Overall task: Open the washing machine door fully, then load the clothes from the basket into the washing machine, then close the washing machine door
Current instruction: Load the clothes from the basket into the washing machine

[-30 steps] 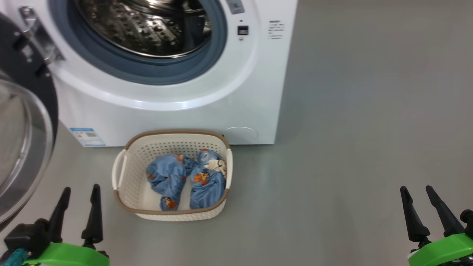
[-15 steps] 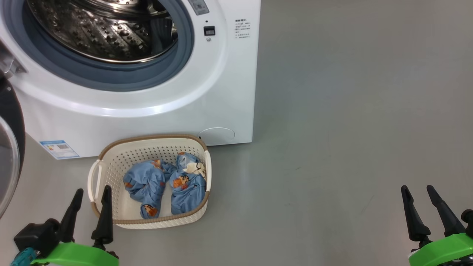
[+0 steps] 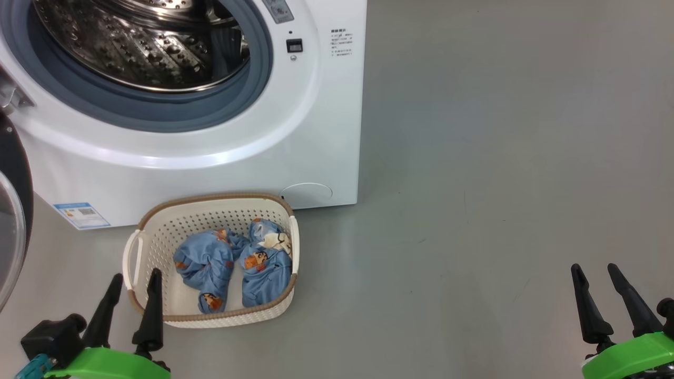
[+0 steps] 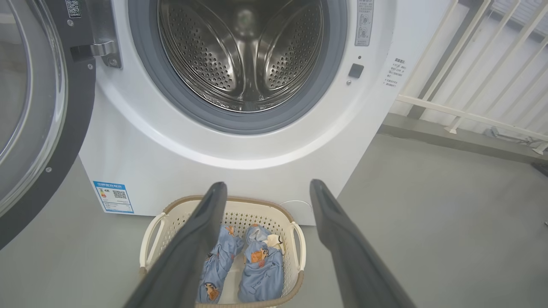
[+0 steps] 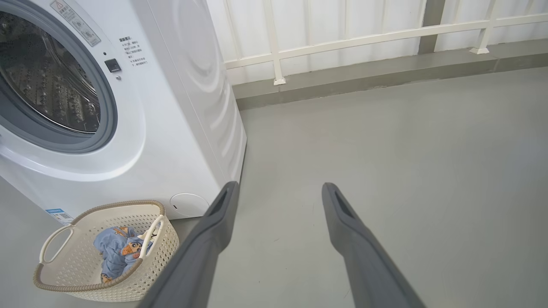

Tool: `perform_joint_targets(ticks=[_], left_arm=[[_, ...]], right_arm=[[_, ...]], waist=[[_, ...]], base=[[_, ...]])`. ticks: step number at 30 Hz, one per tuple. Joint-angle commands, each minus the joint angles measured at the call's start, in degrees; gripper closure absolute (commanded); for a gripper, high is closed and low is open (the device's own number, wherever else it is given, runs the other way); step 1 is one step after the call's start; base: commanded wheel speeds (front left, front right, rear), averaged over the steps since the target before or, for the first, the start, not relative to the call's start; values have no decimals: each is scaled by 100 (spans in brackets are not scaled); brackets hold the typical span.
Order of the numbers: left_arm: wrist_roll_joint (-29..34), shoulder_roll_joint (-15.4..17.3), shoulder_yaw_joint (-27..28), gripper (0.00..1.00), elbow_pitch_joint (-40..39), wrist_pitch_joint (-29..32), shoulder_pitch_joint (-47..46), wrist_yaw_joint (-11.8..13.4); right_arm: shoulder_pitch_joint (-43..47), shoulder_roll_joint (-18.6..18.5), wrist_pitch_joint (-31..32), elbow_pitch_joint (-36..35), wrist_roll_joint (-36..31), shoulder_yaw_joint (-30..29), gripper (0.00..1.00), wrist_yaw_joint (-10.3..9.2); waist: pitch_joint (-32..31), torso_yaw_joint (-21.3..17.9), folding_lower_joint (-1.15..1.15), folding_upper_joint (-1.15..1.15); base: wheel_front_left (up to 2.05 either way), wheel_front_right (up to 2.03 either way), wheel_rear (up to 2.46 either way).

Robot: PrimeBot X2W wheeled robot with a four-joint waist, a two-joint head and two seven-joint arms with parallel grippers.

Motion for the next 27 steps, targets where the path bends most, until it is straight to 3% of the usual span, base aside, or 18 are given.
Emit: perform_joint_targets(ticks=[1, 19, 27], left_arm=[[-82, 191, 158, 0, -96, -32, -224, -9], [-76, 266, 96, 0, -39, -32, -507, -9], [66, 188, 123, 0, -13, -32, -582, -9]], right_arm=[[-62, -124, -69, -152, 55, 112, 0, 17], [-187, -32, -69, -189, 46, 136, 0, 17], [-253, 0, -69, -186, 48, 147, 0, 17]], waist=[[25, 2, 0, 0], [298, 0, 0, 0], [353, 24, 0, 0]], base=[[20, -73, 54], [85, -178, 93], [73, -77, 5]])
